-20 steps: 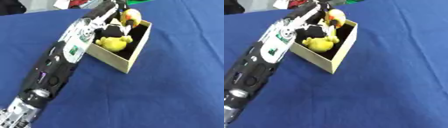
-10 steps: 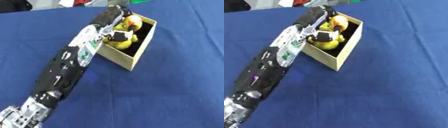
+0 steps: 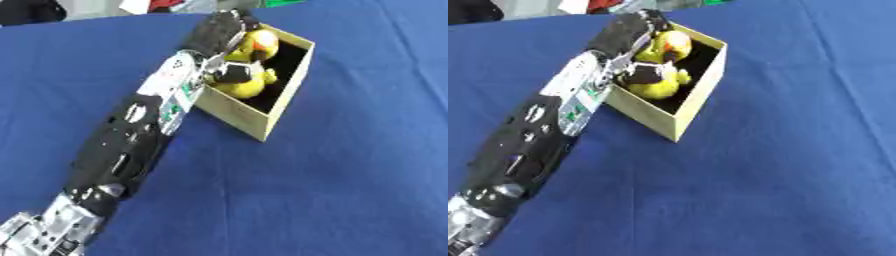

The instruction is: Pick up objects on the table and place them in the box.

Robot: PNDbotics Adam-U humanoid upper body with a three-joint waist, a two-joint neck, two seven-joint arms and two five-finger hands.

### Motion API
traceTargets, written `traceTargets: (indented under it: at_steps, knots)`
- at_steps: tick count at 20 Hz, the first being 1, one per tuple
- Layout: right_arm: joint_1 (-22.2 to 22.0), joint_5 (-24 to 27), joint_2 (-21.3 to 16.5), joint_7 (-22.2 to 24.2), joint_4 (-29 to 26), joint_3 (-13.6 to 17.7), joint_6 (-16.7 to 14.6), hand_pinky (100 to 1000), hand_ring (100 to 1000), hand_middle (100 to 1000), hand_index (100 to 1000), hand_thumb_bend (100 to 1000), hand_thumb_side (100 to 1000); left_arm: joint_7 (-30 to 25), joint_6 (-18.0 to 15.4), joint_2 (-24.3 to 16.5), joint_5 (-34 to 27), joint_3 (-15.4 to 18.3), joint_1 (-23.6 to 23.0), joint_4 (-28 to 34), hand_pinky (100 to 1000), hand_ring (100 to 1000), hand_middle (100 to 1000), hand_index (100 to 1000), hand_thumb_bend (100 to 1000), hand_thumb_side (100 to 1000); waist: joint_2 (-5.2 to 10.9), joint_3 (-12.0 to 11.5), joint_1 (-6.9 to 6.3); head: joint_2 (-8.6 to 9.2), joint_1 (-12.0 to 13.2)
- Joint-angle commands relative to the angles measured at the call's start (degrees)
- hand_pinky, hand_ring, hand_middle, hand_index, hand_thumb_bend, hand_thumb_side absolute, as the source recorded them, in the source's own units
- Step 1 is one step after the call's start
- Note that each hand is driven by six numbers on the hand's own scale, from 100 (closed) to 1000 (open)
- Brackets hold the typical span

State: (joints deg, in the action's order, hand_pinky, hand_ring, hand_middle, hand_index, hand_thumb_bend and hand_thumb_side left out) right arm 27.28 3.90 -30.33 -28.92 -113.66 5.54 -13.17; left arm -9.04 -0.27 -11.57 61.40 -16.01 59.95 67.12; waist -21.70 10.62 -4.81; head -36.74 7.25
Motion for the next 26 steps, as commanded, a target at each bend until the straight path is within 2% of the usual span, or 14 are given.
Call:
traceTargets:
  at_steps: [1, 2, 3, 4, 5, 7, 12, 14, 16, 19, 22, 26]
  knots:
    - [0.7, 0.3, -0.7, -0.2, -0.9, 0.3, 0.0, 839, 704, 657, 762, 100, 859, -3.2, -1.5, -0.9, 2.9, 0.1, 0.8, 1.2, 883, 822, 804, 878, 747, 511, 1.56, 0.1, 0.53, -0.25, 0.1]
    - [0.7, 0.2, -0.7, -0.2, -0.9, 0.4, 0.0, 839, 704, 657, 762, 100, 851, -3.9, -1.4, -1.0, 4.0, 0.1, 0.8, 1.6, 892, 832, 813, 885, 781, 521, 1.58, 0.0, 0.54, -0.48, 0.1]
    - [0.7, 0.3, -0.7, -0.3, -0.9, 0.4, 0.0, 838, 704, 657, 761, 100, 852, -4.4, -1.1, -1.0, 5.2, 0.2, 0.8, 2.0, 909, 848, 828, 902, 882, 565, 1.61, 0.0, 0.55, -0.69, 0.2]
    - [0.7, 0.3, -0.7, -0.4, -0.9, 0.4, 0.0, 838, 704, 657, 761, 100, 851, -4.8, -0.6, -1.1, 6.3, 0.3, 0.8, 2.3, 914, 854, 834, 908, 937, 595, 1.64, 0.0, 0.56, -0.83, 0.3]
    - [0.7, 0.3, -0.8, -0.5, -0.9, 0.4, 0.0, 838, 704, 657, 761, 100, 851, -5.0, 0.1, -1.1, 7.3, 0.3, 0.8, 2.7, 923, 864, 844, 917, 1000, 668, 1.68, 0.0, 0.57, -0.90, 0.3]
    - [0.6, 0.2, -0.8, -0.6, -0.9, 0.4, 0.0, 838, 704, 657, 761, 100, 850, -5.1, 1.4, -1.2, 9.0, 0.4, 0.7, 3.4, 936, 879, 857, 930, 1000, 719, 1.77, 0.0, 0.63, -0.90, 0.4]
    - [0.5, 0.2, -0.8, -0.7, -0.9, 0.5, -0.1, 837, 704, 657, 761, 100, 848, -2.7, 4.3, -1.4, 10.5, 0.9, 0.6, 4.9, 915, 864, 840, 905, 1000, 748, 2.00, 0.0, 0.90, -0.60, 0.5]
    - [0.5, 0.1, -0.8, -0.8, -0.9, 0.5, -0.1, 837, 703, 657, 761, 100, 846, 0.3, 5.5, -1.4, 9.4, 1.3, 0.5, 6.2, 890, 845, 826, 901, 901, 759, 2.06, 0.0, 1.03, -0.62, 0.6]
    - [0.5, 0.1, -0.8, -0.8, -0.9, 0.5, -0.1, 837, 704, 657, 761, 100, 845, 5.5, 6.7, -1.7, 6.0, 2.0, 0.6, 8.4, 871, 828, 814, 896, 773, 795, 2.15, 0.0, 1.14, -0.73, 0.5]
    - [0.5, 0.1, -0.9, -0.9, -0.9, 0.6, -0.2, 836, 705, 658, 761, 100, 841, 17.0, 8.5, -2.9, -6.4, 3.8, 0.7, 12.6, 810, 781, 783, 884, 523, 906, 2.37, 0.0, 1.30, -1.25, -0.1]
    - [0.4, -0.1, -1.3, -1.0, -0.9, 0.6, -0.3, 836, 706, 660, 762, 100, 837, 27.1, 8.7, -5.8, -21.4, 5.3, 0.7, 16.6, 791, 772, 774, 880, 449, 976, 2.76, -0.4, 1.38, -1.96, -1.2]
    - [0.0, -0.4, -1.9, -1.2, -0.9, 0.7, -0.3, 836, 708, 662, 762, 100, 833, 35.3, 7.3, -11.1, -36.3, 6.7, -1.0, 22.0, 771, 761, 764, 879, 397, 1000, 3.48, -1.5, 1.60, -2.49, -2.6]
